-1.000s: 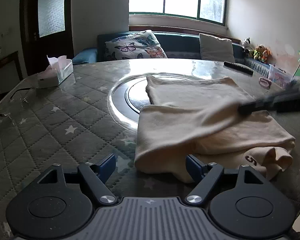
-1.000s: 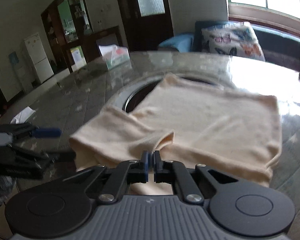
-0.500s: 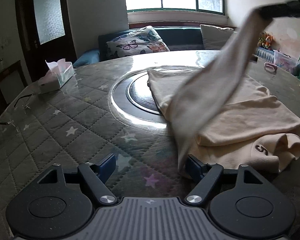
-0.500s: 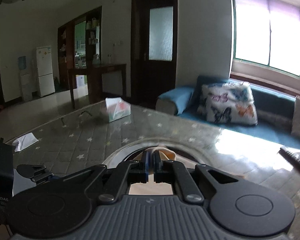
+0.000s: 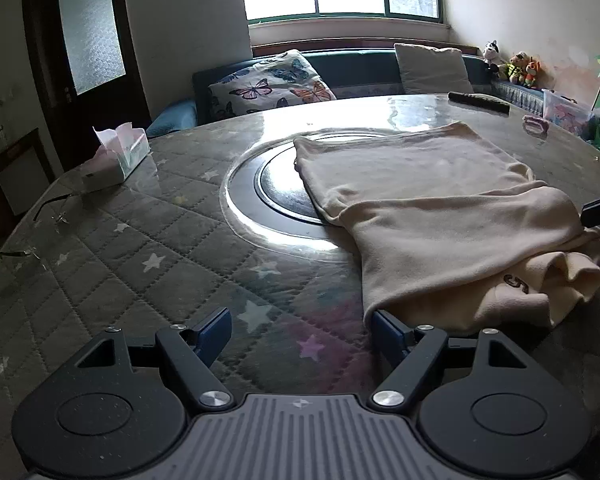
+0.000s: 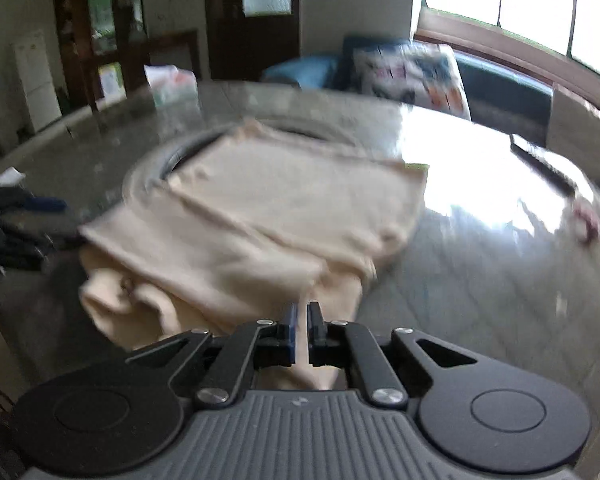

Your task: Fold clothes

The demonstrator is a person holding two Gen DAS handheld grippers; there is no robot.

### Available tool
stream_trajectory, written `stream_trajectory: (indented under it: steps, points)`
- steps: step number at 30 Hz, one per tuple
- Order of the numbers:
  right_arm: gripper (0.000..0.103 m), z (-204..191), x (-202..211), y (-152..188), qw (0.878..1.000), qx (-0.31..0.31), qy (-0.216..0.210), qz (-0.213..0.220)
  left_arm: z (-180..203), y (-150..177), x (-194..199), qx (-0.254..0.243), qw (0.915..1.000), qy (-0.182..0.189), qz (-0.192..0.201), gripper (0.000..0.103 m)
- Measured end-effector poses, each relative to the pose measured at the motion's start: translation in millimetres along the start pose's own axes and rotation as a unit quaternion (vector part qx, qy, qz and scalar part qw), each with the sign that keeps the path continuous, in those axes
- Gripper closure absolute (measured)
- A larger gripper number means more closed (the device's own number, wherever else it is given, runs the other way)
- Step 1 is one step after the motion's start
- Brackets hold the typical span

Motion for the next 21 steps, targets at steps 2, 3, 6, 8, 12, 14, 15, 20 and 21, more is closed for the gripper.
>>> stream_trajectory:
  steps: [2,3,6,8,12,14,15,20,21]
  points:
    - [0.093,5.8,3.7,1.6,1.0,-0.016,-0.004,0.001,-5.8,-2.7,3.8,0.004,1.0,-0.001,0.0,0.024]
    - [0.093,9.6,5.9,1.0,1.0,-0.023,-0.004,0.006,-8.8,-4.9,5.8,0.006,1.0,-0.002,0.001,0.024]
    - [0.093,16.6,7.3,-10.3,0.999,-0.047,-0.01,0.024,-15.6,-15.0,10.1,0.006,0.9998,-0.01,0.014,0.023]
    - [0.093,21.3,5.0,-16.3,0.997,-0.066,-0.017,0.035,-17.0,-24.1,11.6,0.006,0.9996,-0.015,0.024,0.023]
    - [0.091,30.4,-18.4,-23.9,0.992,-0.116,-0.019,0.037,-12.1,-42.3,7.9,0.007,0.999,-0.008,0.044,0.023]
    - [0.091,33.2,-30.7,-23.6,0.991,-0.129,-0.019,0.031,-4.2,-49.2,3.1,0.004,0.9987,0.003,0.05,0.023]
    - [0.091,33.3,-35.7,-22.7,0.99,-0.134,-0.021,0.028,0.6,-51.6,0.3,0.002,0.9986,0.008,0.052,0.023]
    - [0.094,25.7,-45.1,-18.8,0.992,-0.119,-0.026,0.02,26.8,-61.6,-20.7,-0.009,0.9977,0.035,0.057,0.024]
    - [0.099,23.3,-43.6,-20.6,0.994,-0.106,-0.02,0.025,31.9,-63.0,-25.3,-0.012,0.9975,0.04,0.057,0.024]
Point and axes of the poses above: each gripper's, at about its wrist camera, not at the fingertips, and x roughly against the way its jaws point, z to its right, y to its underside, the point moved 9 cm from there along -x, roughly the way its jaws point, and after that the axes turned 9 degrees about z, right-handed, at the moved point
